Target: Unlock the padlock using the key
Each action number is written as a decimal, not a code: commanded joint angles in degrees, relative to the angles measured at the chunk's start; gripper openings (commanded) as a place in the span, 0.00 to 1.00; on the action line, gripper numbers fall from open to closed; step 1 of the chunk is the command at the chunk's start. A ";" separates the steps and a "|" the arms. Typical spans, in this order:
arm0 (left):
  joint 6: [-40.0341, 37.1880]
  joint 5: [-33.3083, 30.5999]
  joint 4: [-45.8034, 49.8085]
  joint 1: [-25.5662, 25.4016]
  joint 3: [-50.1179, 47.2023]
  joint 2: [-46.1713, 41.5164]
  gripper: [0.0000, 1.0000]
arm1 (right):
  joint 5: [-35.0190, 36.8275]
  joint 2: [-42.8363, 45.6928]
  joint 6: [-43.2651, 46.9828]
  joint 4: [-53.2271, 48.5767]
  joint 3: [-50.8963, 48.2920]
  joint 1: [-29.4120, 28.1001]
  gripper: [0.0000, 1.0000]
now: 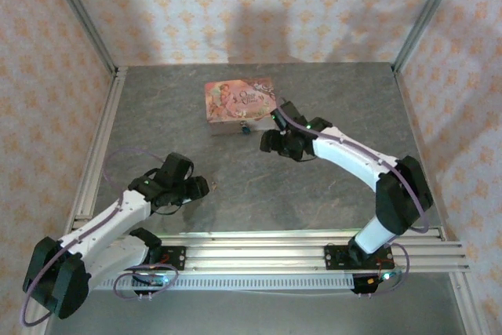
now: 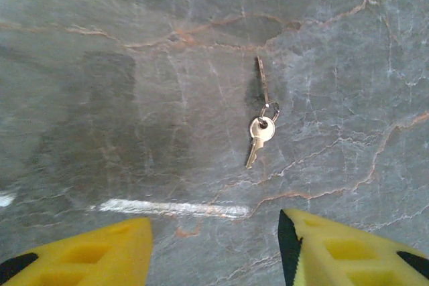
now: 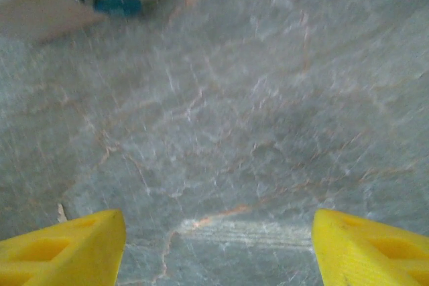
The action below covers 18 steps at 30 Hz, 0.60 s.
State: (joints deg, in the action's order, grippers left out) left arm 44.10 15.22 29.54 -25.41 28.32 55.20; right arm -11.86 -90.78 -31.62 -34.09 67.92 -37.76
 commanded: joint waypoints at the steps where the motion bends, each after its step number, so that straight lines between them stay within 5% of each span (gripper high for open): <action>1: 4.13 1.25 -9.07 -0.69 -0.36 0.99 0.51 | 1.52 1.29 -2.16 3.53 -2.76 -2.04 0.74; 7: 4.60 1.87 -14.03 -0.74 0.01 6.13 0.38 | 2.16 2.09 -4.30 5.91 -6.41 -4.07 0.73; 18: 3.45 2.19 -19.00 -0.69 5.22 20.31 0.29 | 4.23 5.12 -5.37 5.35 -10.19 -4.30 0.73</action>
State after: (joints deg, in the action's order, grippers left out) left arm 47.97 18.63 12.49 -25.89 31.29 74.70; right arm -10.39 -87.88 -36.05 -28.99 59.16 -41.76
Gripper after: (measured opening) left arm 0.293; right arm 0.729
